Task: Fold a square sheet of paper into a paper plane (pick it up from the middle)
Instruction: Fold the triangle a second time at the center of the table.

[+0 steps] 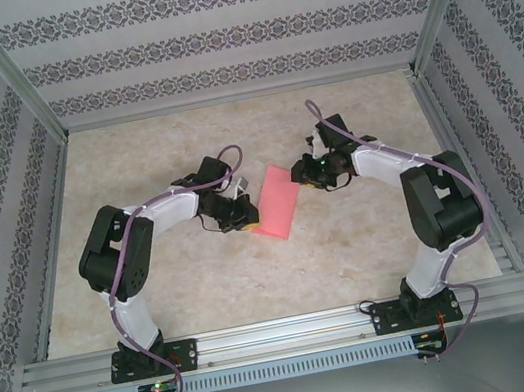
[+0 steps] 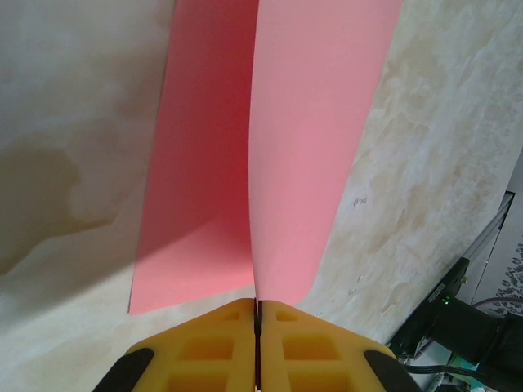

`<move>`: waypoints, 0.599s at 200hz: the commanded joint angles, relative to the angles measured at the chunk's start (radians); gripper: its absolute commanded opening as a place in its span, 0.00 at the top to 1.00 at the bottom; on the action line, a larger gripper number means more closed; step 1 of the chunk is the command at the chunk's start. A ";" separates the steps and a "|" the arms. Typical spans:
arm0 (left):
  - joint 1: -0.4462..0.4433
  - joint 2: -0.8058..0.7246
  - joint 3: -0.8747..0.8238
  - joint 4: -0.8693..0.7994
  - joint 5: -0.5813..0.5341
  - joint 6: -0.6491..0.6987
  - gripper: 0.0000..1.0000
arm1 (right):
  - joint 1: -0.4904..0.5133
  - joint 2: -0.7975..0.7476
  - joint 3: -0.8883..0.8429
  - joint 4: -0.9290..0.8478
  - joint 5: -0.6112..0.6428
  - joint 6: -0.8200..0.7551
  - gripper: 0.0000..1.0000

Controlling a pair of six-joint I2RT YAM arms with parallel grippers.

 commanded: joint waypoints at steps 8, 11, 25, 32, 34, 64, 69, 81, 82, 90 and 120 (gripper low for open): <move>-0.011 0.015 0.040 -0.020 0.005 0.021 0.90 | 0.034 0.071 0.017 0.042 -0.031 0.017 0.76; -0.011 0.014 0.041 -0.020 0.004 0.022 0.90 | 0.035 0.078 0.021 0.041 -0.031 0.016 0.77; -0.011 0.018 0.044 -0.025 0.003 0.023 0.89 | 0.040 0.112 0.041 0.020 -0.026 0.003 0.80; -0.012 0.019 0.044 -0.025 0.003 0.023 0.89 | 0.044 0.126 0.052 0.003 -0.017 -0.005 0.81; -0.012 0.018 0.044 -0.025 0.002 0.022 0.89 | 0.044 0.129 0.054 -0.001 -0.016 -0.008 0.81; -0.011 0.023 0.049 -0.029 -0.002 0.024 0.88 | 0.053 0.165 0.067 -0.015 -0.012 -0.023 0.83; -0.011 0.024 0.050 -0.028 -0.002 0.024 0.88 | 0.054 0.170 0.069 -0.014 -0.012 -0.025 0.84; -0.013 0.023 0.053 -0.029 -0.002 0.023 0.86 | 0.054 0.180 0.069 -0.016 -0.006 -0.030 0.84; -0.013 0.023 0.053 -0.030 -0.002 0.024 0.86 | 0.054 0.181 0.069 -0.017 -0.005 -0.031 0.84; -0.013 0.021 0.054 -0.034 -0.002 0.026 0.86 | 0.054 0.187 0.071 -0.022 -0.001 -0.035 0.85; -0.013 0.003 0.051 -0.046 -0.008 0.033 0.83 | 0.055 0.195 0.073 -0.036 0.008 -0.056 0.86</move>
